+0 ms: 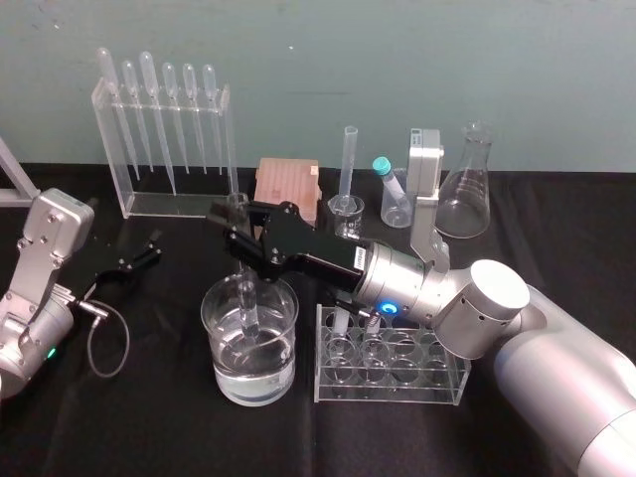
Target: Hold the test tube with one hand and immerse one end into the beaker, then return it to the test tube rack.
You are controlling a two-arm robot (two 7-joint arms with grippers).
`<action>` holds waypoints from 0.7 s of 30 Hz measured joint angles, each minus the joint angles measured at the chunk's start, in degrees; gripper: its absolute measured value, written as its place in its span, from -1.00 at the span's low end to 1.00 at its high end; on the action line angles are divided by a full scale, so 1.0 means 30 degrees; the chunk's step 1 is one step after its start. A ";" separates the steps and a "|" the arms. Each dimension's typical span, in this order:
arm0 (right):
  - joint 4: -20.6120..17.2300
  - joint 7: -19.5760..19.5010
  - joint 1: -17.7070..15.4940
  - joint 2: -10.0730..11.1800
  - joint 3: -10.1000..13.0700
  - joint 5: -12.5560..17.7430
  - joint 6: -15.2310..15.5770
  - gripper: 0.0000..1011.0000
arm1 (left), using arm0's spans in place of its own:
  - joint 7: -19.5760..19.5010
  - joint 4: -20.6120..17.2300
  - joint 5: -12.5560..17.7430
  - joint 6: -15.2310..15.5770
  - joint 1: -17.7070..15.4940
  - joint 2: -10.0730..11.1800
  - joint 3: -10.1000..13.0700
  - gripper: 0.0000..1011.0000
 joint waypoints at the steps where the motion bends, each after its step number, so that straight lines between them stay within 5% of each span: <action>1: 0.0110 0.0052 0.0036 -0.0031 -0.0009 -0.0038 0.0034 -0.55 | 0.0000 0.0000 0.0001 0.0000 0.0001 0.0000 0.0000 0.98; 21: 0.0809 0.0135 0.0196 -0.0121 -0.0098 -0.0298 0.0949 -0.55 | 0.0000 0.0000 0.0000 0.0000 0.0000 0.0001 0.0000 0.98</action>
